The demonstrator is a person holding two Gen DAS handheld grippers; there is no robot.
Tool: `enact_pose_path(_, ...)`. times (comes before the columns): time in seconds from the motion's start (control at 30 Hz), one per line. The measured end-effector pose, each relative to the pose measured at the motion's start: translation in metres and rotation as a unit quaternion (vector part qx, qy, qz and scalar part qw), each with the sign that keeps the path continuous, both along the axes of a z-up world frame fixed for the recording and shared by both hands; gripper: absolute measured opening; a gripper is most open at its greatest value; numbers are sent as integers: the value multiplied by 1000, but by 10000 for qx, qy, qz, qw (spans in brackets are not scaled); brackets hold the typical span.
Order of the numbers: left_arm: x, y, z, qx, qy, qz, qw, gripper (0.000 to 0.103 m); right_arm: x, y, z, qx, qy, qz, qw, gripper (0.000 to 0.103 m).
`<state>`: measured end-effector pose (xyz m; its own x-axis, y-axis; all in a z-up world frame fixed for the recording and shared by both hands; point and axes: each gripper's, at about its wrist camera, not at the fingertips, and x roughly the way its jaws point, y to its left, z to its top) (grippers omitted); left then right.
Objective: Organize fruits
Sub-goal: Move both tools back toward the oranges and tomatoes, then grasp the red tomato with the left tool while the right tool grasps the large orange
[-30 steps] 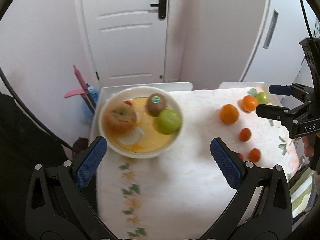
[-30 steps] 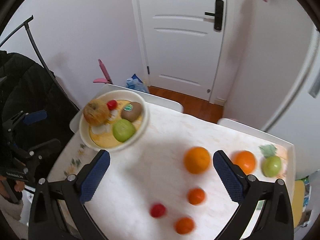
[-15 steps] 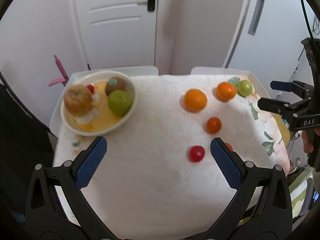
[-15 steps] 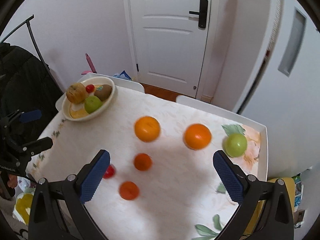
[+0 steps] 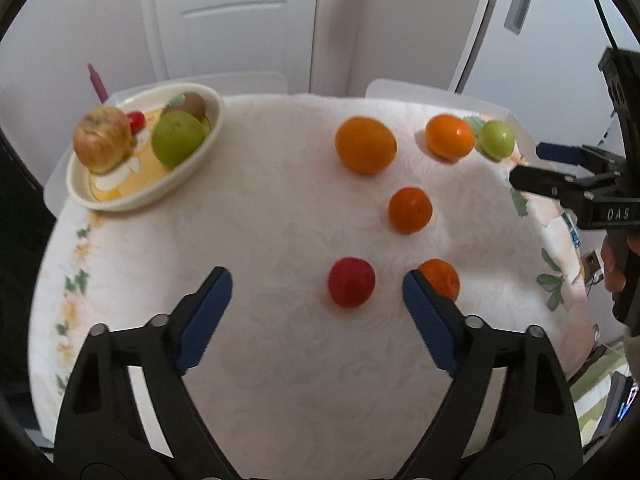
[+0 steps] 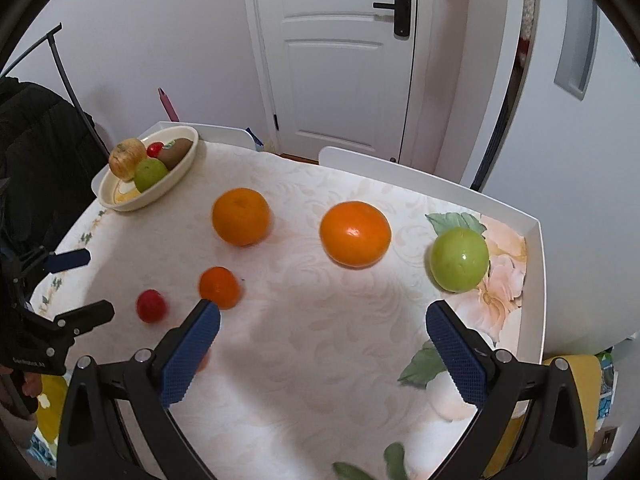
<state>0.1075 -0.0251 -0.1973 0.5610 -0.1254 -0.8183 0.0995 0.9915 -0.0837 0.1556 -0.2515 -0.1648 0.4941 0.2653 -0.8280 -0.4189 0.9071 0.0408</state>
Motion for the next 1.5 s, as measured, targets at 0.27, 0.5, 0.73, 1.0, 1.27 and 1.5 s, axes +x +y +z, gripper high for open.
enact_pose_path(0.27,8,-12,-31,0,226,33,9997,69,21,-5,-29,29,37,102,9999,103)
enact_pose_path(0.5,12,-25,-38,284,155,-63,9995,50,34,-2,-46,44,97,162,9998,99)
enact_pose_path(0.73,17,-26,-37,348,148,-68,9993,36,46,1,-55,17,107,208,9997,91)
enact_pose_path(1.0,22,-26,-36,325,152,-15,9994,36,59,3,-60,73,93,205,9997,84)
enact_pose_path(1.27,25,-23,-36,273,173,27,9995,35,68,8,-63,98,70,188,9998,75)
enact_pose_path(1.5,26,-20,-35,244,184,71,9995,35,74,11,-65,197,5,135,9997,70)
